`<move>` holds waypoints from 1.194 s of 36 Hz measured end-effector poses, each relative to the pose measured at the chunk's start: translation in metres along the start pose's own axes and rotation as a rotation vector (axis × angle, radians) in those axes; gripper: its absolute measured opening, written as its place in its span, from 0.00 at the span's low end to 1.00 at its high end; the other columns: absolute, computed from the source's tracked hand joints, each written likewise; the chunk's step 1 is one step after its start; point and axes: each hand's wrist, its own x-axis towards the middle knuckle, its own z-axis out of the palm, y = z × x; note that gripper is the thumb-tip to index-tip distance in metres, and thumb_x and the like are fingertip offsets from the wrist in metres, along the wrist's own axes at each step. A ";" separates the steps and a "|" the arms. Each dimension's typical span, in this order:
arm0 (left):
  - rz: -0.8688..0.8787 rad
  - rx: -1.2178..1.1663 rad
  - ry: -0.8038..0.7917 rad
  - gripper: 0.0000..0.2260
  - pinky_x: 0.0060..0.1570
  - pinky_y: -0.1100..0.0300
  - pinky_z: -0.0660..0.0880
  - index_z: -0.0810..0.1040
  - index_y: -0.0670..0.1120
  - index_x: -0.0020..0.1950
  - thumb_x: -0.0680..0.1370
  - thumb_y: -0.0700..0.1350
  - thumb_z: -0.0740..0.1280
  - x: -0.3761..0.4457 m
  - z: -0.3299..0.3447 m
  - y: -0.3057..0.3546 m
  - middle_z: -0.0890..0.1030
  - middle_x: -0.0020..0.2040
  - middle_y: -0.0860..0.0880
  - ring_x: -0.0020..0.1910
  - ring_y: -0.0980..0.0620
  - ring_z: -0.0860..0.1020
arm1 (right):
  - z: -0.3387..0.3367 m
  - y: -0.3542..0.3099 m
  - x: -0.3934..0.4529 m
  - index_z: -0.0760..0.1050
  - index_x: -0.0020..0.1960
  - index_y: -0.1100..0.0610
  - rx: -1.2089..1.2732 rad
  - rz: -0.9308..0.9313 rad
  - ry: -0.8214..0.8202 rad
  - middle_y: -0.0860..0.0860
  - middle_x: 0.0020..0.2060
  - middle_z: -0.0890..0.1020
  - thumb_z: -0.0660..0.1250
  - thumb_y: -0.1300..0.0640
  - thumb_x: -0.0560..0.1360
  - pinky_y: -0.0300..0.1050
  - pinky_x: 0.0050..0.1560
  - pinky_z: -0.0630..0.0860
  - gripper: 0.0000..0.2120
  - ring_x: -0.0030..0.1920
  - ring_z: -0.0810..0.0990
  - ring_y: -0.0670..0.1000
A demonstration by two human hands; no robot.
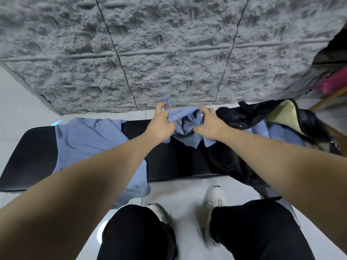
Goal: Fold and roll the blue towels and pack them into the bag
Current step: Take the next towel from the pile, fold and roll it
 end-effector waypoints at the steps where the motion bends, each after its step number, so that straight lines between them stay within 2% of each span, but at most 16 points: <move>1: 0.004 0.026 -0.005 0.15 0.40 0.65 0.64 0.71 0.50 0.54 0.79 0.29 0.58 -0.007 0.001 -0.004 0.71 0.59 0.45 0.43 0.42 0.68 | -0.001 0.003 -0.005 0.64 0.62 0.53 0.005 -0.009 -0.015 0.52 0.59 0.64 0.67 0.60 0.75 0.43 0.38 0.68 0.19 0.39 0.71 0.50; 3: -0.009 0.037 0.030 0.17 0.32 0.62 0.60 0.69 0.53 0.38 0.80 0.34 0.57 -0.020 -0.001 -0.011 0.74 0.39 0.40 0.33 0.41 0.61 | -0.001 0.008 -0.016 0.64 0.55 0.54 -0.028 -0.065 -0.040 0.52 0.52 0.67 0.67 0.61 0.73 0.45 0.40 0.67 0.15 0.40 0.69 0.51; 4: -0.019 0.053 0.034 0.16 0.29 0.59 0.59 0.68 0.55 0.35 0.80 0.37 0.57 -0.028 -0.003 -0.013 0.71 0.33 0.42 0.30 0.45 0.60 | -0.002 0.009 -0.021 0.63 0.51 0.53 -0.061 -0.102 -0.045 0.53 0.49 0.69 0.66 0.62 0.73 0.45 0.39 0.66 0.14 0.39 0.68 0.51; 6: -0.012 0.066 0.003 0.13 0.25 0.60 0.62 0.70 0.55 0.37 0.80 0.42 0.59 -0.045 -0.009 -0.013 0.68 0.29 0.52 0.25 0.52 0.64 | -0.002 0.009 -0.034 0.64 0.48 0.51 -0.135 -0.163 -0.026 0.52 0.46 0.70 0.65 0.61 0.73 0.44 0.34 0.66 0.12 0.37 0.71 0.50; 8: 0.041 0.091 0.010 0.10 0.29 0.63 0.66 0.72 0.54 0.40 0.78 0.41 0.62 -0.062 -0.016 -0.010 0.70 0.31 0.56 0.26 0.59 0.70 | -0.002 0.008 -0.048 0.65 0.47 0.49 -0.213 -0.217 -0.014 0.46 0.46 0.69 0.63 0.60 0.74 0.48 0.34 0.73 0.08 0.33 0.75 0.50; 10: 0.096 0.151 0.018 0.12 0.37 0.58 0.69 0.73 0.55 0.39 0.76 0.38 0.64 -0.075 -0.023 -0.010 0.73 0.34 0.55 0.32 0.59 0.73 | -0.002 0.006 -0.061 0.69 0.48 0.48 -0.308 -0.254 -0.030 0.43 0.45 0.68 0.62 0.58 0.75 0.48 0.39 0.74 0.06 0.38 0.77 0.52; 12: 0.085 0.161 0.013 0.10 0.42 0.54 0.75 0.78 0.52 0.44 0.74 0.36 0.65 -0.085 -0.029 -0.011 0.78 0.40 0.53 0.40 0.54 0.77 | -0.003 0.006 -0.070 0.74 0.54 0.47 -0.352 -0.250 -0.054 0.43 0.48 0.68 0.61 0.58 0.75 0.46 0.44 0.71 0.11 0.44 0.75 0.50; 15: 0.125 0.255 0.059 0.10 0.48 0.57 0.75 0.79 0.48 0.53 0.74 0.37 0.66 -0.101 -0.041 -0.007 0.80 0.48 0.51 0.47 0.52 0.77 | -0.008 0.005 -0.084 0.70 0.65 0.45 -0.312 -0.253 -0.052 0.42 0.51 0.69 0.61 0.61 0.74 0.47 0.45 0.73 0.22 0.47 0.76 0.51; 18: 0.199 0.341 0.075 0.10 0.45 0.54 0.74 0.78 0.48 0.54 0.74 0.45 0.65 -0.114 -0.049 -0.008 0.79 0.47 0.52 0.45 0.52 0.76 | -0.011 0.001 -0.098 0.67 0.64 0.45 -0.326 -0.305 -0.060 0.45 0.52 0.74 0.61 0.60 0.75 0.50 0.45 0.73 0.20 0.46 0.76 0.53; 25: 0.151 0.456 -0.027 0.07 0.42 0.54 0.72 0.73 0.52 0.46 0.72 0.43 0.68 -0.137 -0.053 -0.018 0.70 0.44 0.58 0.44 0.53 0.74 | -0.012 -0.003 -0.122 0.70 0.46 0.51 -0.442 -0.298 -0.101 0.49 0.42 0.75 0.61 0.57 0.74 0.51 0.45 0.72 0.02 0.43 0.74 0.54; 30: 0.218 0.706 -0.055 0.12 0.34 0.57 0.67 0.75 0.56 0.53 0.72 0.57 0.63 -0.153 -0.064 -0.015 0.70 0.44 0.58 0.44 0.52 0.76 | -0.011 -0.004 -0.134 0.74 0.45 0.56 -0.565 -0.255 -0.159 0.49 0.45 0.76 0.60 0.51 0.76 0.53 0.50 0.75 0.09 0.45 0.77 0.55; 34: 0.129 1.018 -0.117 0.15 0.33 0.58 0.68 0.71 0.56 0.53 0.74 0.64 0.61 -0.159 -0.068 0.000 0.73 0.43 0.54 0.42 0.52 0.76 | -0.008 -0.006 -0.143 0.72 0.53 0.50 -0.485 -0.232 -0.191 0.49 0.43 0.80 0.60 0.53 0.76 0.51 0.47 0.75 0.07 0.44 0.77 0.55; 36: 0.012 0.916 -0.221 0.17 0.40 0.54 0.73 0.69 0.56 0.50 0.74 0.67 0.60 -0.161 -0.069 0.002 0.76 0.42 0.54 0.42 0.51 0.77 | -0.009 -0.010 -0.146 0.68 0.55 0.46 -0.414 -0.257 -0.181 0.46 0.41 0.79 0.61 0.54 0.75 0.50 0.43 0.74 0.10 0.41 0.77 0.53; 38: -0.057 0.667 -0.290 0.12 0.43 0.52 0.75 0.68 0.56 0.48 0.75 0.63 0.62 -0.164 -0.071 0.002 0.78 0.40 0.53 0.40 0.52 0.77 | -0.009 -0.011 -0.148 0.65 0.53 0.45 -0.384 -0.277 -0.160 0.46 0.38 0.78 0.62 0.54 0.74 0.50 0.40 0.72 0.10 0.37 0.75 0.52; 41: -0.041 0.477 -0.172 0.06 0.35 0.53 0.72 0.67 0.54 0.48 0.76 0.51 0.64 -0.173 -0.075 0.001 0.78 0.38 0.50 0.32 0.51 0.76 | -0.010 -0.010 -0.152 0.68 0.47 0.49 -0.463 -0.273 -0.162 0.49 0.34 0.76 0.63 0.51 0.74 0.48 0.37 0.69 0.05 0.35 0.73 0.52; 43: 0.006 0.537 -0.025 0.08 0.37 0.51 0.73 0.67 0.52 0.50 0.76 0.49 0.65 -0.179 -0.077 0.001 0.78 0.39 0.49 0.35 0.47 0.76 | -0.010 -0.009 -0.155 0.69 0.42 0.53 -0.487 -0.279 -0.168 0.49 0.31 0.74 0.64 0.48 0.74 0.48 0.37 0.69 0.09 0.34 0.71 0.51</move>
